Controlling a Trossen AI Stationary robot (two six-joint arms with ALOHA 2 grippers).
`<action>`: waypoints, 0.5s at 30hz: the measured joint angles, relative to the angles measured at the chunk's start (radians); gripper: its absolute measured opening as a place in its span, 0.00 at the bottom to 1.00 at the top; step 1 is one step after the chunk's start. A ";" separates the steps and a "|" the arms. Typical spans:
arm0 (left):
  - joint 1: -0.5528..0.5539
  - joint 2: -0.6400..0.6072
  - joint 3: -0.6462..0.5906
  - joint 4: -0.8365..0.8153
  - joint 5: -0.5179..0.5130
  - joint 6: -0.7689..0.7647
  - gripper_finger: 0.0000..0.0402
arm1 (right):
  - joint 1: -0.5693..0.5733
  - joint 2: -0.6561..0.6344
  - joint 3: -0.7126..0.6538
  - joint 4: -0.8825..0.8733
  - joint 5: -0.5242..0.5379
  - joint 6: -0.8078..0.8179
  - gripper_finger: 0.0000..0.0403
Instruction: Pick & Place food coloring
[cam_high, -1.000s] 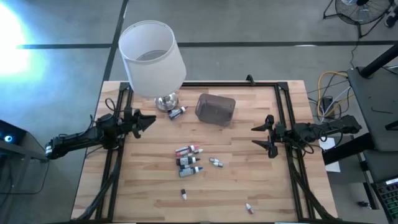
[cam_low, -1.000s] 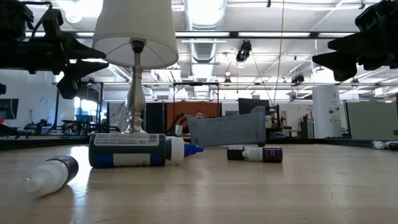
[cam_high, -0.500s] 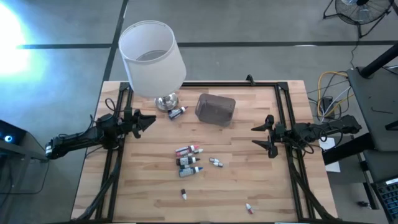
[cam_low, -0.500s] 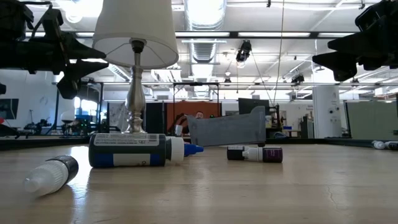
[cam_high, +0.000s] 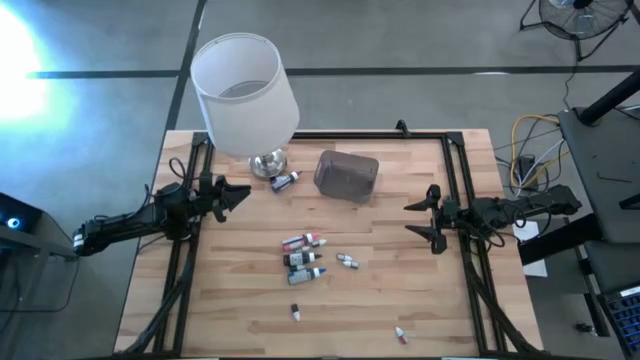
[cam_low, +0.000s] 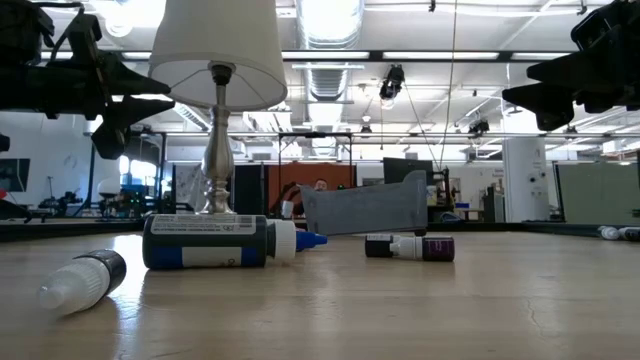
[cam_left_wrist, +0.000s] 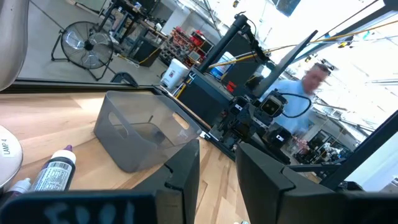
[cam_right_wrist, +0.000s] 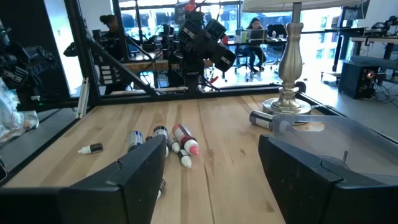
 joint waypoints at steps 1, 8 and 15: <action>0.000 0.000 0.000 0.000 0.000 0.000 0.21 | 0.000 0.000 0.000 0.000 0.000 0.000 0.64; 0.000 0.000 0.000 0.000 0.000 0.000 0.21 | 0.000 0.000 0.000 0.000 0.000 0.000 0.64; 0.000 0.000 0.000 0.000 0.000 0.000 0.21 | 0.000 0.000 0.000 0.000 0.000 0.000 0.62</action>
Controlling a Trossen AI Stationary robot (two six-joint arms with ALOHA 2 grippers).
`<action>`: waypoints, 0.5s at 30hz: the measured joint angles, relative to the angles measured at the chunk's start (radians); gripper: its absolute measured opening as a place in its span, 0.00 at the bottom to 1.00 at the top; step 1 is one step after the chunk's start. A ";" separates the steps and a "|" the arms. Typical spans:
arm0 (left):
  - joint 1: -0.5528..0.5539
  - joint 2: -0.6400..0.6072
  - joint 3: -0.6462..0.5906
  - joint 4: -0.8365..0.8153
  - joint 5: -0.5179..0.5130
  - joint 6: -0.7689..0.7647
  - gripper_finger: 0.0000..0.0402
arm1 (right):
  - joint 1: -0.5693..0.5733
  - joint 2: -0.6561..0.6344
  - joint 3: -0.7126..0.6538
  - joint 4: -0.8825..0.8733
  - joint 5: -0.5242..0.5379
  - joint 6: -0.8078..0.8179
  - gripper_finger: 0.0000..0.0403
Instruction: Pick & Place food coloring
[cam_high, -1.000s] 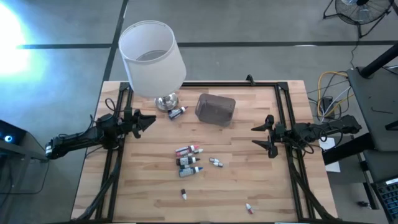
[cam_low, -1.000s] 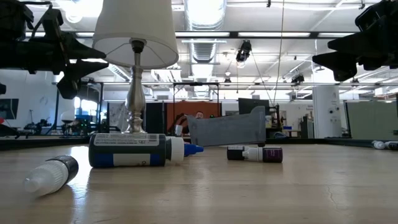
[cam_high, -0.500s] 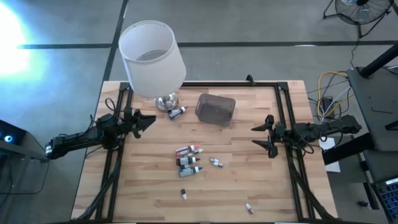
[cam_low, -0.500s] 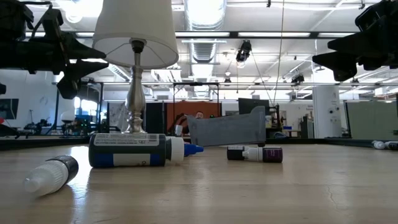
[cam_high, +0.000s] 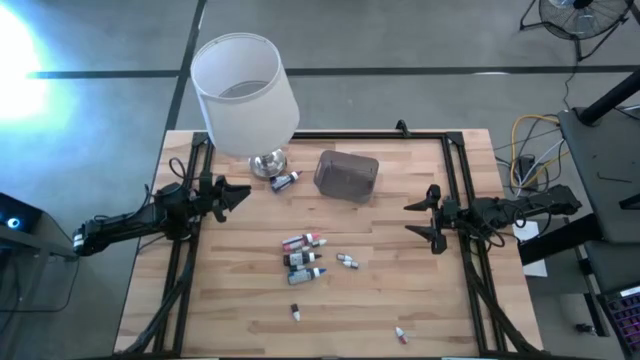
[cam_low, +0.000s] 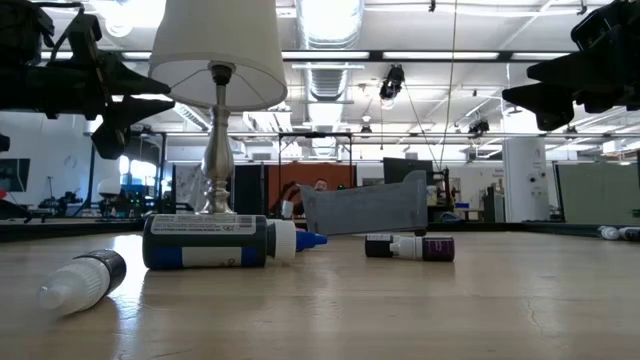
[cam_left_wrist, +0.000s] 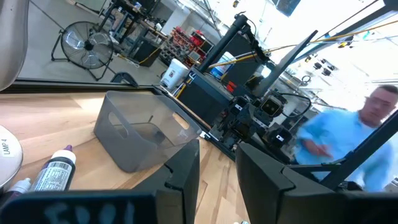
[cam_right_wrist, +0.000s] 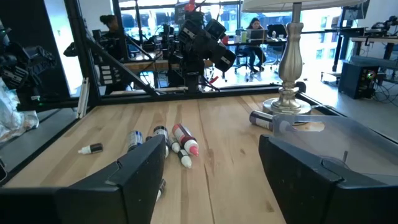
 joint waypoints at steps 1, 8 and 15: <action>0.000 0.000 0.000 0.000 0.000 0.000 0.21 | 0.000 0.000 0.000 0.000 0.000 0.000 0.62; 0.000 0.000 0.000 0.000 0.000 0.000 0.21 | 0.000 0.000 0.000 0.000 0.000 0.000 0.64; 0.000 0.000 0.000 0.000 0.000 0.000 0.21 | 0.000 0.000 0.000 0.000 0.000 0.000 0.64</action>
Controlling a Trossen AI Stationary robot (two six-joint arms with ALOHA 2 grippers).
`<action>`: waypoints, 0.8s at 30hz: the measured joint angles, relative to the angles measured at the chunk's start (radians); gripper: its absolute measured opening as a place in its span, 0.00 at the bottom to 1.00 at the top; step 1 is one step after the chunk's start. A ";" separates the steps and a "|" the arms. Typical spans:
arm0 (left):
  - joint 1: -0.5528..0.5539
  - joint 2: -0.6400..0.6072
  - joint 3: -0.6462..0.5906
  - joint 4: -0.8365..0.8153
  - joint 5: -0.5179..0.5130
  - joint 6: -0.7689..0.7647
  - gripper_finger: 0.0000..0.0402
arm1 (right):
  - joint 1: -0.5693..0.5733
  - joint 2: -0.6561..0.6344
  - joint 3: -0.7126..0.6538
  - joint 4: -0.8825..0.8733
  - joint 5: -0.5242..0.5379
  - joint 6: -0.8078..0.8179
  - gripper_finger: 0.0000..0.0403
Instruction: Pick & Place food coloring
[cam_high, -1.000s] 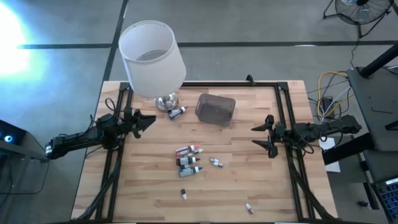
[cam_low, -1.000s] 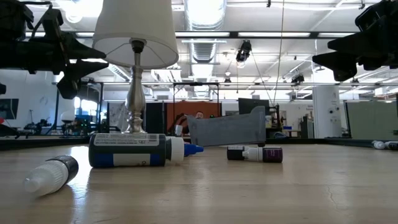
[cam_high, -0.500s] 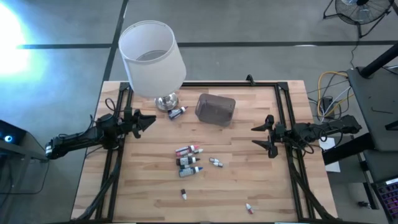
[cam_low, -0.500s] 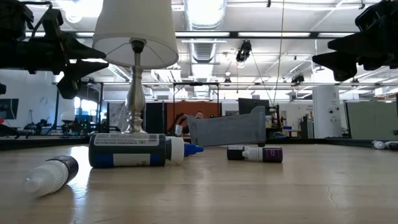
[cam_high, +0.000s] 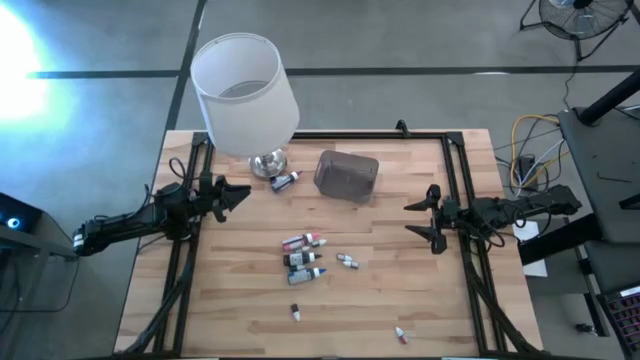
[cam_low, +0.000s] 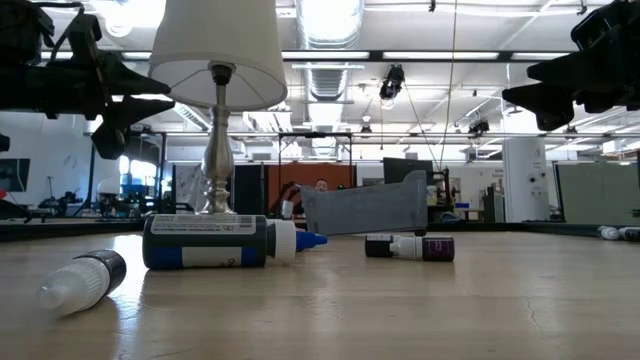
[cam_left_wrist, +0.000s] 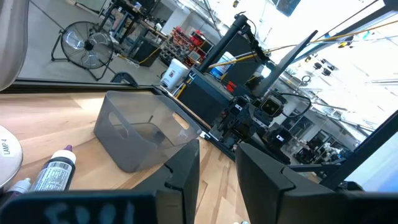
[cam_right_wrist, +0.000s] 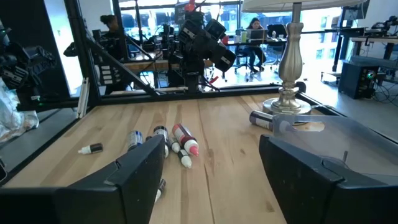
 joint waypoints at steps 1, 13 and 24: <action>0.000 0.000 0.000 0.000 0.000 0.000 0.21 | 0.000 0.000 0.000 0.000 0.000 0.000 0.64; 0.000 0.000 0.000 0.000 0.000 0.000 0.21 | 0.000 0.005 0.004 0.246 0.114 0.500 0.62; 0.000 0.000 0.000 0.000 0.000 0.000 0.21 | 0.000 0.291 0.048 0.132 0.216 1.141 0.62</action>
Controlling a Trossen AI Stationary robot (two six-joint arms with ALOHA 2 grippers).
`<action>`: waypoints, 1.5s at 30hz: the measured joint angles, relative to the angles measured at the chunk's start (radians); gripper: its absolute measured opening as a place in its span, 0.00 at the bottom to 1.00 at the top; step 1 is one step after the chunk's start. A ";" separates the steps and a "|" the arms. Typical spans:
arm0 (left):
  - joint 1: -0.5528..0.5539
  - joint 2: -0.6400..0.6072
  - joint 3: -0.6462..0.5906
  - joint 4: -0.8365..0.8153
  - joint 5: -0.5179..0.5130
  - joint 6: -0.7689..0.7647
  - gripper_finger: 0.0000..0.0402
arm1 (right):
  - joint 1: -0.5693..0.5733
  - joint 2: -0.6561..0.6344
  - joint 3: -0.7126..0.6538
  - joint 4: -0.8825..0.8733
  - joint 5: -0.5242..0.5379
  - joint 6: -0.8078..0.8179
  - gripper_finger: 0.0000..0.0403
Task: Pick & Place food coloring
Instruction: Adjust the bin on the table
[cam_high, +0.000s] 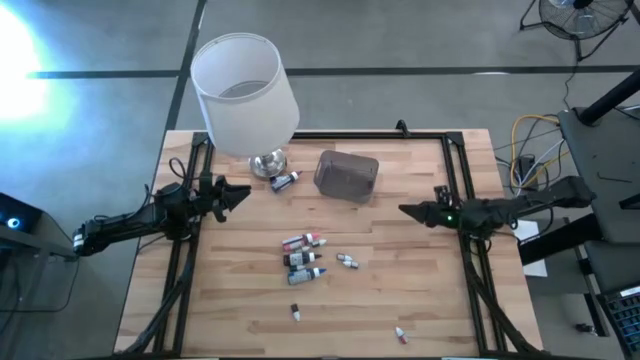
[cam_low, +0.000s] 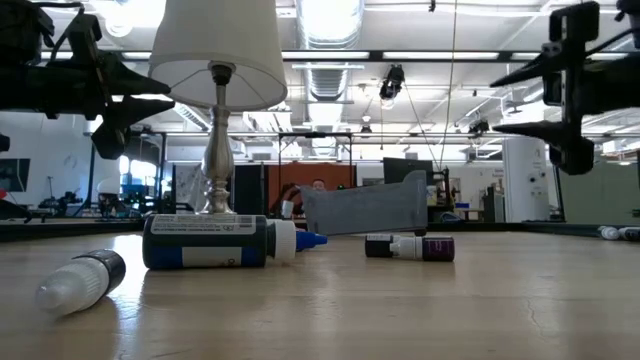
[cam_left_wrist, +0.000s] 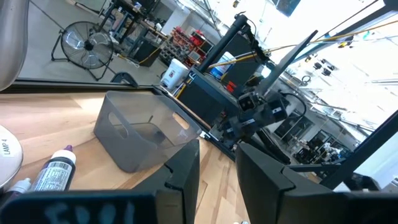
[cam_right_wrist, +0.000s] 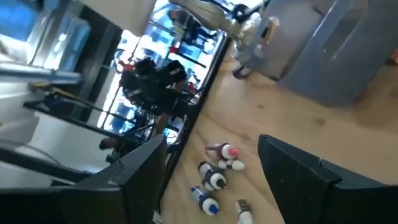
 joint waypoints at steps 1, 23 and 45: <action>0.000 0.000 0.000 0.000 0.000 0.000 0.21 | 0.000 0.029 0.020 0.003 -0.020 0.023 0.61; 0.000 0.000 0.000 0.000 0.000 0.000 0.21 | 0.006 0.757 0.604 -0.630 -0.462 0.500 0.59; 0.000 0.000 0.000 0.000 0.000 0.000 0.21 | -0.388 0.913 0.648 -0.658 -0.154 0.344 0.58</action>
